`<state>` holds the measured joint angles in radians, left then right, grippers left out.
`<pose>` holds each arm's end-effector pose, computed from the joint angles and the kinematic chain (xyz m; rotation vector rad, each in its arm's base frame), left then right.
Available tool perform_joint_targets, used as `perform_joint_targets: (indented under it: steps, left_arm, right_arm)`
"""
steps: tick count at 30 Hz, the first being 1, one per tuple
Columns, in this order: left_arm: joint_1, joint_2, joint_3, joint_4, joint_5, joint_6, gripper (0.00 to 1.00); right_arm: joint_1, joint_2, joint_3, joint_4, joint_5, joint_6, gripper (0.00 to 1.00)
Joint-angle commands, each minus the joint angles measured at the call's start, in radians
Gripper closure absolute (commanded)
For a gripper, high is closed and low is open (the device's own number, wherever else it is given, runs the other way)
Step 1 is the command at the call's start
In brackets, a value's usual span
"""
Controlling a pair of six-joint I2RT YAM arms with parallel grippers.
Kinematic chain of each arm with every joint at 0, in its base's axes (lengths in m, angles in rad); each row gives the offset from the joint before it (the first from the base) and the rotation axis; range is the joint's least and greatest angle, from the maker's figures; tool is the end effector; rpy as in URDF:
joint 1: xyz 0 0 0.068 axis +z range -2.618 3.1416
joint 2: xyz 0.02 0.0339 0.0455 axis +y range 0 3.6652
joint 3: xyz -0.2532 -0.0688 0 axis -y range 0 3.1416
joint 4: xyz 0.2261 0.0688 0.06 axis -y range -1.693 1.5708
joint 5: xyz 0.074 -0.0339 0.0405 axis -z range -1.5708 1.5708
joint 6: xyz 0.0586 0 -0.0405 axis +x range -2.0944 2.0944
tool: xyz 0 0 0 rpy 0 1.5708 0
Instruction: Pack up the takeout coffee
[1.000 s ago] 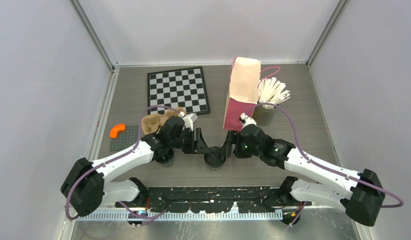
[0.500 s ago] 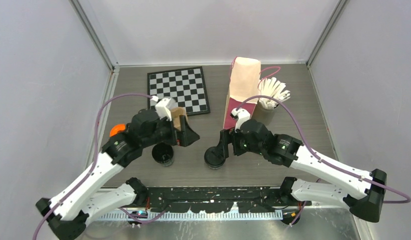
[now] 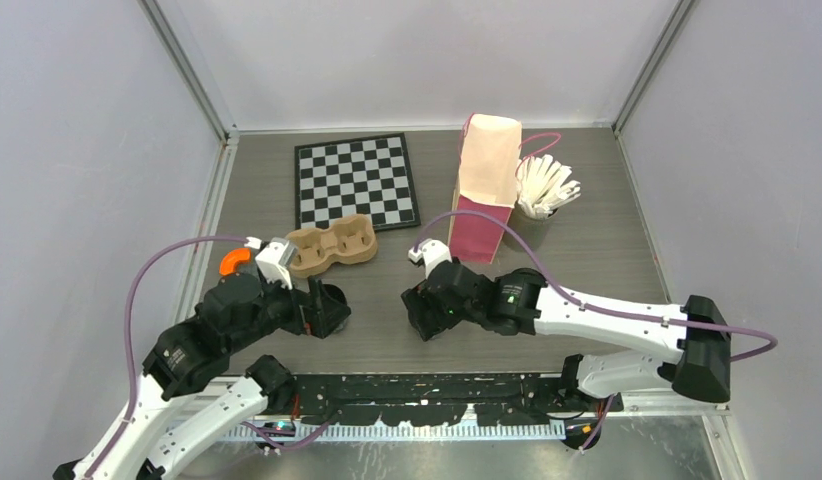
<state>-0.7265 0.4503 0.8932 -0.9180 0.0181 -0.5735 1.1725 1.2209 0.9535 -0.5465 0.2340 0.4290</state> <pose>0.0655 -0.0596 0.3142 0.1761 2.1423 -0.8092 0.1122 0.2317 0.2542 -0.7705 2.2862 0.4907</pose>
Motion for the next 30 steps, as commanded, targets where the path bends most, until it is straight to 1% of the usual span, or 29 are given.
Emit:
perform_joint_targets:
  steps: [1,6,11,14,21,24,30]
  left_arm:
    - [-0.005,-0.026,-0.011,-0.02,-0.044,0.036,0.0]
    - [-0.004,-0.027,-0.011,-0.029,-0.03,0.038,0.0]
    - [-0.004,-0.045,-0.014,-0.027,-0.037,0.032,0.0]
    - [-0.004,-0.067,-0.018,-0.026,-0.046,0.028,0.0]
    - [-0.004,-0.097,-0.02,-0.028,-0.064,0.022,0.0]
    - [-0.004,-0.099,-0.019,-0.03,-0.071,0.021,0.0]
    - [-0.004,-0.104,-0.019,-0.032,-0.076,0.017,0.0]
  right_arm:
    - [0.033,0.033,0.053,0.029,0.061,-0.044,0.08]
    - [0.069,0.057,0.067,0.036,0.125,-0.073,0.08]
    - [0.072,0.072,0.105,-0.002,0.156,-0.056,0.08]
    - [0.072,0.073,0.106,-0.009,0.177,-0.065,0.06]
    - [0.072,0.111,0.096,-0.004,0.16,-0.076,0.03]
    - [0.072,0.132,0.079,0.018,0.143,-0.071,0.03]
    - [0.072,0.144,0.056,0.023,0.158,-0.071,0.03]
